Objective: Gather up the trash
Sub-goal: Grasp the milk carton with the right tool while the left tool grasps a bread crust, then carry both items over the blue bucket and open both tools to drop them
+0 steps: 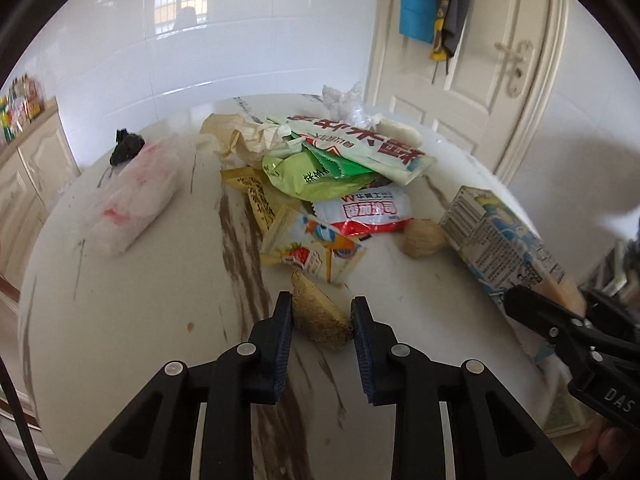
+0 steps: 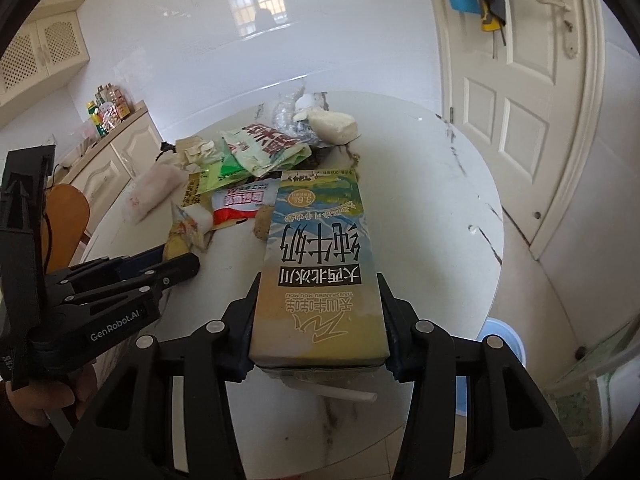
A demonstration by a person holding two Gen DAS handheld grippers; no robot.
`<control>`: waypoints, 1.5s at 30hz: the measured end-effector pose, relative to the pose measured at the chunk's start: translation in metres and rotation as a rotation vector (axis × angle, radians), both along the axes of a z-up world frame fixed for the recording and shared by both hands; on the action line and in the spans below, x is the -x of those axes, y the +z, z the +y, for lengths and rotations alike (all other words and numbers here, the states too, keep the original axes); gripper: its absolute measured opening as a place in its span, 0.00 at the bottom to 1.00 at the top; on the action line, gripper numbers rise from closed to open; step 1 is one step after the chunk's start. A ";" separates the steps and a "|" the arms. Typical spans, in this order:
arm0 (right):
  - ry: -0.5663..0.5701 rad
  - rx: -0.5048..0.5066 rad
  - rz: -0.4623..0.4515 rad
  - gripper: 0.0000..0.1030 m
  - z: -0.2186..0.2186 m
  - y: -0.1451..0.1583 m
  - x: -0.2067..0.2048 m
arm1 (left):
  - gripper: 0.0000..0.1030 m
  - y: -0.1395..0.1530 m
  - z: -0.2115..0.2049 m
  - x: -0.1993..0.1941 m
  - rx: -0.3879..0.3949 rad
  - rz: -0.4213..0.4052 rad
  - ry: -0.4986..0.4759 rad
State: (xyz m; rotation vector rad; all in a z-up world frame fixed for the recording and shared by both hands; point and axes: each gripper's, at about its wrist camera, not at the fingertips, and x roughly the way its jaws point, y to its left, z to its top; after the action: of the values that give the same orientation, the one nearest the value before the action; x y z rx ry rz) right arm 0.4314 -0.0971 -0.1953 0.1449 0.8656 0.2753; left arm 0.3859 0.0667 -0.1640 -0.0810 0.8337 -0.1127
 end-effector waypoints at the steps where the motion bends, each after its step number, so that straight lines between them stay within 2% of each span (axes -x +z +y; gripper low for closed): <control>1: 0.004 -0.006 -0.003 0.45 0.001 0.002 0.003 | 0.24 0.001 0.003 0.006 0.021 -0.005 -0.007; 7: 0.013 -0.014 -0.011 0.45 0.004 0.008 0.020 | 0.24 0.021 0.011 0.039 0.042 -0.060 -0.023; 14: -0.010 -0.006 -0.052 0.45 -0.006 0.027 0.045 | 0.24 0.046 -0.015 0.072 0.043 -0.122 -0.087; 18: -0.041 -0.003 -0.071 0.45 -0.024 0.033 0.057 | 0.24 0.052 -0.048 0.083 0.031 -0.128 -0.160; 24: -0.140 0.066 -0.137 0.45 -0.070 0.044 0.075 | 0.24 0.050 -0.118 0.085 0.001 -0.127 -0.294; 28: -0.228 0.104 -0.155 0.45 -0.116 0.044 0.084 | 0.24 0.033 -0.171 0.071 -0.020 -0.090 -0.370; 31: -0.283 0.080 -0.129 0.45 -0.159 0.031 0.081 | 0.24 0.017 -0.208 0.054 -0.037 -0.059 -0.425; 37: -0.341 0.069 -0.060 0.45 -0.217 -0.009 0.058 | 0.25 -0.044 -0.280 -0.017 -0.087 0.048 -0.508; 41: -0.359 0.057 -0.008 0.45 -0.249 -0.038 0.035 | 0.26 -0.086 -0.311 -0.068 -0.107 0.104 -0.508; 43: -0.361 0.051 0.011 0.45 -0.259 -0.050 0.024 | 0.32 -0.098 -0.322 -0.089 -0.133 0.103 -0.498; 45: -0.357 0.033 0.038 0.45 -0.269 -0.065 0.011 | 0.62 -0.106 -0.335 -0.100 -0.163 0.093 -0.482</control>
State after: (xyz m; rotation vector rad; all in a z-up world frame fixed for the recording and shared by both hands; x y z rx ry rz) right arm 0.4207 -0.3657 -0.2598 0.2710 0.8645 -0.0753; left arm 0.4858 -0.2681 -0.2695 0.2721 0.9402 -0.4960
